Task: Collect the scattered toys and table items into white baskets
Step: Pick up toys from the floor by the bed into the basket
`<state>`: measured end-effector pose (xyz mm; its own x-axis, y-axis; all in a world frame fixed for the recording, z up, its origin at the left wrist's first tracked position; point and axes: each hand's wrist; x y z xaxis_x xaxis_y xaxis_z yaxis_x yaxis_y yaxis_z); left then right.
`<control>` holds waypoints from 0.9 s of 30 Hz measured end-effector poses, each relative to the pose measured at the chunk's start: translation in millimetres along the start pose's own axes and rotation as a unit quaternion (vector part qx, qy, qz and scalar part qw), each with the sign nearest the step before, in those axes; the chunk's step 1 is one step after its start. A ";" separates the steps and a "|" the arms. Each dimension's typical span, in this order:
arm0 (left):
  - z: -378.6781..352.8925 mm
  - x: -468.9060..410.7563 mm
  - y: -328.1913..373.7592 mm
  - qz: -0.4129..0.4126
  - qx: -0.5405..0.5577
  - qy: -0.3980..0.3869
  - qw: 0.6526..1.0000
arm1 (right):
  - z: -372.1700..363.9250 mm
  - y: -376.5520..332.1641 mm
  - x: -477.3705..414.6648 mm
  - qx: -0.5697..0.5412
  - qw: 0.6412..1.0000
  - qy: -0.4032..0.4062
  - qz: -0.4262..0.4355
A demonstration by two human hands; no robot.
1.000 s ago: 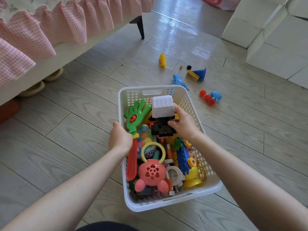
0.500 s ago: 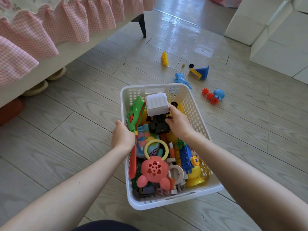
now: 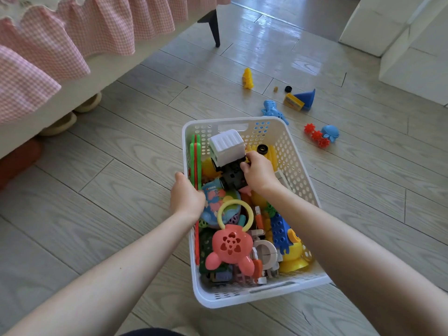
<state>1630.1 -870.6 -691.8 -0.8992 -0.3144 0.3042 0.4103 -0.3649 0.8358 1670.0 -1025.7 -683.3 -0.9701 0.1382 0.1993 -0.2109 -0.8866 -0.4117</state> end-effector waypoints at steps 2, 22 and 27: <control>-0.2 -0.8 -1.0 0.000 0.000 0.004 1.000 | -1.0 -0.6 4.7 -0.002 1.000 0.013 -0.013; 1.5 -1.0 -1.0 -0.004 0.009 0.021 1.000 | 31.3 22.4 31.4 -0.020 0.985 0.159 0.057; 2.6 -1.0 1.6 0.012 0.001 0.027 1.000 | 53.5 76.9 56.0 -0.021 0.987 0.110 -0.117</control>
<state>1631.4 -868.6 -689.6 -0.8799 -0.3690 0.2993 0.4311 -0.3555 0.8293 1605.8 -1109.7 -656.3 -0.8954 0.4346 0.0968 -0.4333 -0.8005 -0.4141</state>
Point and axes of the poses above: each hand's wrist, its own x-axis away from the middle knuckle, its own z-axis out of the back of the hand, y = z × x, and after that the axes turned 14 degrees about x, right-handed
